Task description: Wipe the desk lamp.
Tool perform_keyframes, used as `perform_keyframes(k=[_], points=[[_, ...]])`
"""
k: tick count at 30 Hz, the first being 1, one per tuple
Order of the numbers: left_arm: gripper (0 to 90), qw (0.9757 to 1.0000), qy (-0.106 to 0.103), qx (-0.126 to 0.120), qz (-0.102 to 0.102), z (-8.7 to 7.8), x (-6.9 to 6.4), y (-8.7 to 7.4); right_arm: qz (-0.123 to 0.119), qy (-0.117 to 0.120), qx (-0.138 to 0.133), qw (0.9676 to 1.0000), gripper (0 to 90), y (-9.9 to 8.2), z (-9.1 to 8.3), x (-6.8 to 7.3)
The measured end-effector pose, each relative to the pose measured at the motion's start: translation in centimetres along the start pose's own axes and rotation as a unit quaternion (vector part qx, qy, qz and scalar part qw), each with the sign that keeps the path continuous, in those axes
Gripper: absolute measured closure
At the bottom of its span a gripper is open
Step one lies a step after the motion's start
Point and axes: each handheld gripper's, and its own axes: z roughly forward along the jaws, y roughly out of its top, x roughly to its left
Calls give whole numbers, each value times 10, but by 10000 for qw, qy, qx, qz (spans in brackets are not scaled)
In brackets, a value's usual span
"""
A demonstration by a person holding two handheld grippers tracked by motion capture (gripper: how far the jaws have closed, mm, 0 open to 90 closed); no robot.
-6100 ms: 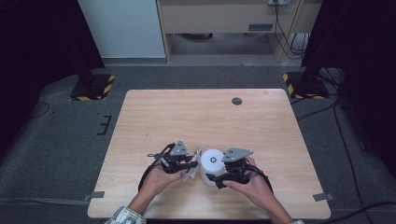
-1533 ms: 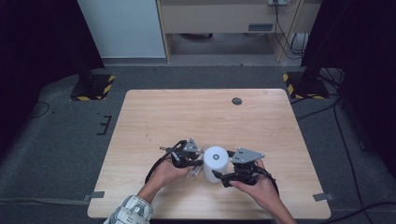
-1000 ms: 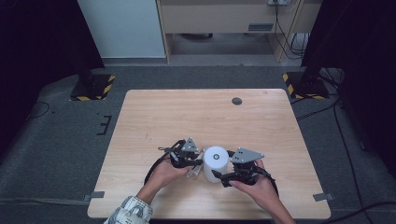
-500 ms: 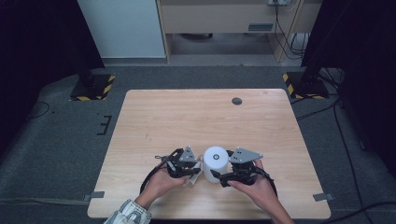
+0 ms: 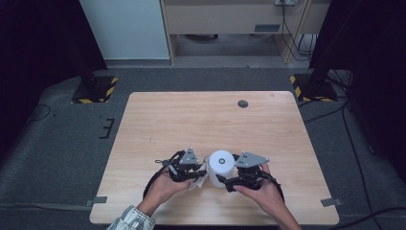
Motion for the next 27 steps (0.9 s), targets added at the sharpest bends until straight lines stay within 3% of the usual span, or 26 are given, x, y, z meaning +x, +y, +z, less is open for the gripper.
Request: perform_keyframes(k=[9, 11, 15, 18, 23, 27], points=[[719, 9996, -34, 274, 79, 10, -6, -4, 1, -18, 19, 10000, 100, 0, 0, -1], [719, 9998, -45, 181, 84, 6, -6, -1, 1, -21, 23, 10000, 99, 0, 0, -1], [718, 9997, -31, -253, -61, -11, -4, 8, 9, -33, 18, 10000, 99, 0, 0, -1], [718, 9992, -61, -394, -101, -16, -3, 10, 9, -27, 25, 10000, 99, 0, 0, -1], [717, 9998, 4, -186, 5, -9, -5, 8, 11, -45, 21, 10000, 99, 0, 0, -1], [715, 9999, 111, 26, -40, 2, 2, 2, 16, -40, 28, 10000, 99, 0, 0, -1]])
